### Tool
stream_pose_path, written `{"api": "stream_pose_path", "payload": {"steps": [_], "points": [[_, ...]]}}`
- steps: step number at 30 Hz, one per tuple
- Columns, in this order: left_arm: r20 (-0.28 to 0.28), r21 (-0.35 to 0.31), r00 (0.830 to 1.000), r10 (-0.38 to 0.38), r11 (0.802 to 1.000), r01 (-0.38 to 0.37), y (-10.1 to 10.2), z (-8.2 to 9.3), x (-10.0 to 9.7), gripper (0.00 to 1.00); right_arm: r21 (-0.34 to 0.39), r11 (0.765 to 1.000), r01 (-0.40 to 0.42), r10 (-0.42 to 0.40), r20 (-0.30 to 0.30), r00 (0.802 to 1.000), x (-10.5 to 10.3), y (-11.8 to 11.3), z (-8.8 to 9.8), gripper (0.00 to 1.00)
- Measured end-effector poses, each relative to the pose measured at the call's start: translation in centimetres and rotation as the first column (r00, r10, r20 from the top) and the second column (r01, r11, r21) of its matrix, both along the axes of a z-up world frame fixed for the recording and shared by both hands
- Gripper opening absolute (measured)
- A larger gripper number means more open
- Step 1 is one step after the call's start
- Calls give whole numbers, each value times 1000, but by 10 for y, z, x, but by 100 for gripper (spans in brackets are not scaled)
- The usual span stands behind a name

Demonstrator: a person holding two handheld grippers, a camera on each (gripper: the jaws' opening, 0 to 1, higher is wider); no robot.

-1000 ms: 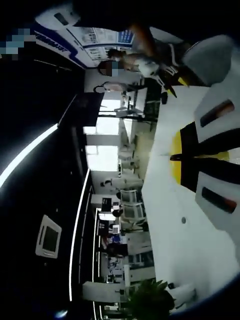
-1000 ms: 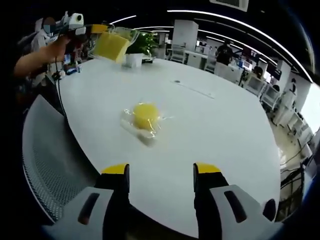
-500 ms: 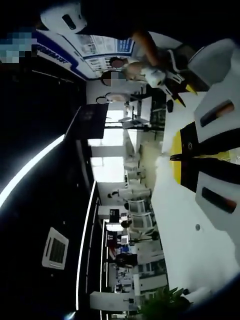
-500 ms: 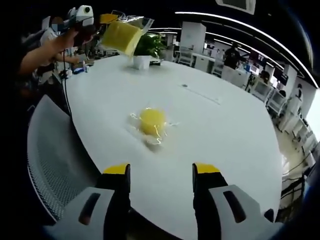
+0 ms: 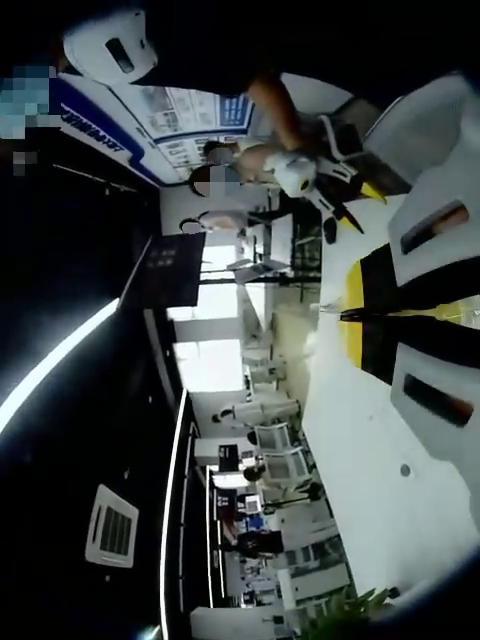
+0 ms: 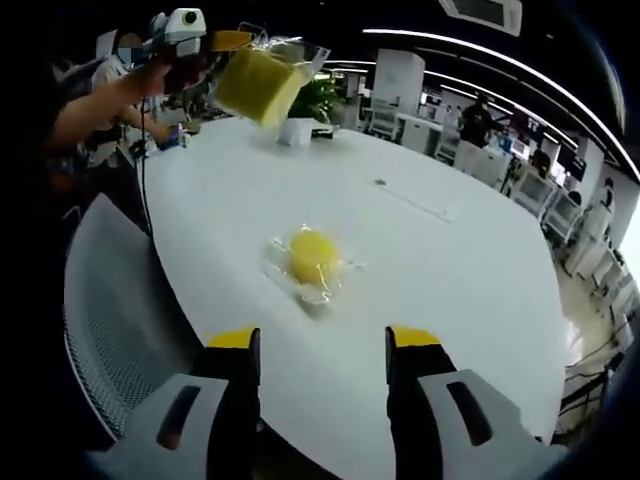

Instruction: Compare the silicone blocks by pressing each to a similar depth, holding the contact briefly, and releasing to observe deformation and rebound differences across the visible hardness samples.

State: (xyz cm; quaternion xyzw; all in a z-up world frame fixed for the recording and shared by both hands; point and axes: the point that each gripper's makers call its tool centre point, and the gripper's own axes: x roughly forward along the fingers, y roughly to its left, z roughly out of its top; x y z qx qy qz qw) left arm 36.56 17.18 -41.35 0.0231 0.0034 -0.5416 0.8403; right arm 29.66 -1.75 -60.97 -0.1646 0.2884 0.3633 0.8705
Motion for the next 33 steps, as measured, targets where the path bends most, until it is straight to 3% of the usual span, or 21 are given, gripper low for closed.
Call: {"api": "stream_pose_path", "payload": {"steps": [4, 9, 18, 24, 28, 33], "points": [[-2, 2, 1000, -20, 1000, 20, -4, -1, -4, 0, 28, 997, -67, 67, 4, 998, 6, 9, 12, 46], [-4, -3, 1000, -27, 1000, 27, -6, 0, -5, 0, 105, 975, -197, 197, 12, 980, 14, 34, 39, 45], [2, -4, 999, -46, 999, 46, -11, 2, -9, 0, 156, 935, -317, 311, 63, 948, 33, 60, 84, 46], [3, -4, 998, -60, 998, 60, -14, 2, -12, 0, 144, 908, -394, 386, 78, 919, 43, 71, 100, 47], [-2, -11, 998, -70, 997, 70, -17, 2, -12, 0, 192, 877, -440, 436, 66, 898, 51, 88, 106, 47], [-2, -11, 996, -87, 996, 87, -22, 3, -15, 0, 221, 858, -464, 459, 78, 885, 64, 107, 111, 48]]}}
